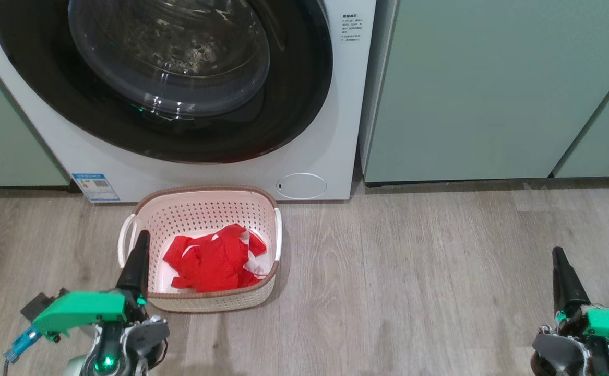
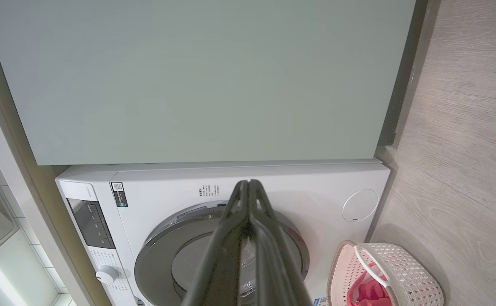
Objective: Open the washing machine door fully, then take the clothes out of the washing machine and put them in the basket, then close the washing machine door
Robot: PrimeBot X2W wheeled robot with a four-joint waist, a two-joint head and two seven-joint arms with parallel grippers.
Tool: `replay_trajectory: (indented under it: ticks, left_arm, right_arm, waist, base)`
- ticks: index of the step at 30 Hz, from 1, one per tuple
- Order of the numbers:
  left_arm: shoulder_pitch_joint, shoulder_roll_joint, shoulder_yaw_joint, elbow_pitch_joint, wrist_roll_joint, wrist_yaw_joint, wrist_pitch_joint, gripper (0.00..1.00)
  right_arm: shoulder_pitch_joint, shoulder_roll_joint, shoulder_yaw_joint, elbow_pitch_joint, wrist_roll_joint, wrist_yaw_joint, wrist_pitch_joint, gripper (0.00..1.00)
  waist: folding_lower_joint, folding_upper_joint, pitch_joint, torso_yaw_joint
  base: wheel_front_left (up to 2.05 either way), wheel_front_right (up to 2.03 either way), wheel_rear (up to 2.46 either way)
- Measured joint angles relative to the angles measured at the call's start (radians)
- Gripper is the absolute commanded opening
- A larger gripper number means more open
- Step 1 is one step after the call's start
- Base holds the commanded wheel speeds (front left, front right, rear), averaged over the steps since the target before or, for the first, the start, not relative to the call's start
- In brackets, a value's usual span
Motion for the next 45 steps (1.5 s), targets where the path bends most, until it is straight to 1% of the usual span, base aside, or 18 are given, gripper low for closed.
replay_trajectory:
  ticks: [45]
  left_arm:
    - [0.0, 0.0, 0.0, 0.0, -0.001, 0.0, 0.0, 0.0]
  right_arm:
    - [0.0, 0.0, 0.0, 0.0, 0.0, 0.0, 0.0, 0.0]
  waist:
    - [0.0, 0.0, 0.0, 0.0]
  base:
    - [0.0, 0.0, 0.0]
